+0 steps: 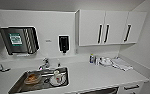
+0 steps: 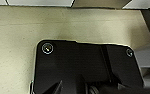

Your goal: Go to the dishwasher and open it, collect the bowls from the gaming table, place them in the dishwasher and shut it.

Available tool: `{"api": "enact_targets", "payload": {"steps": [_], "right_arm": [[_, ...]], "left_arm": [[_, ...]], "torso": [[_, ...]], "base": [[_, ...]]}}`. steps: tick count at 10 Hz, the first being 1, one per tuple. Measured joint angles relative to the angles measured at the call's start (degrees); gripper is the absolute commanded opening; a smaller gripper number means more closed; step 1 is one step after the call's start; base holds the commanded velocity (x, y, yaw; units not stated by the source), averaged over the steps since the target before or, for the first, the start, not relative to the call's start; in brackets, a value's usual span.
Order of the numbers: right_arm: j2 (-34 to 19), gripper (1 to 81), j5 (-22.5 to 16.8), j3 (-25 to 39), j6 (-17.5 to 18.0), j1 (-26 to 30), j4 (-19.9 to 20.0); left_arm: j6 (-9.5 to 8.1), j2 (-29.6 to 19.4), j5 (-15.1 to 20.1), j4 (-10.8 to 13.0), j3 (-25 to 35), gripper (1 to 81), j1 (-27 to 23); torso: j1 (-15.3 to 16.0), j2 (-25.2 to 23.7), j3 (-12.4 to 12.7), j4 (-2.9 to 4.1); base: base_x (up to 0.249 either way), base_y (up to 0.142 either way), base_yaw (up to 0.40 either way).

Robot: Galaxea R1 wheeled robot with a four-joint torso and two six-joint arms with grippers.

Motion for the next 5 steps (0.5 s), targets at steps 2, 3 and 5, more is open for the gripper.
{"api": "enact_targets", "payload": {"steps": [2,3,5], "right_arm": [[-3.6,81.1,0.4,6.8,0.0,0.2,0.1],[-6.3,81.1,0.6,10.2,0.0,0.3,0.7],[-10.9,81.1,0.8,12.7,0.0,0.1,1.8]], "left_arm": [[0.0,-1.8,-0.5,0.0,1.1,81.1,0.3],[0.0,-1.5,-0.6,0.0,1.2,81.1,0.5],[0.0,-1.4,-0.6,0.0,1.6,81.1,0.9]], "torso": [[2.6,-4.2,0.0,0.0],[4.0,-6.3,0.0,0.0],[6.6,-10.6,0.0,0.0]], "base": [[0.0,0.0,0.0],[0.0,0.0,0.0],[0.0,0.0,0.0]]}}
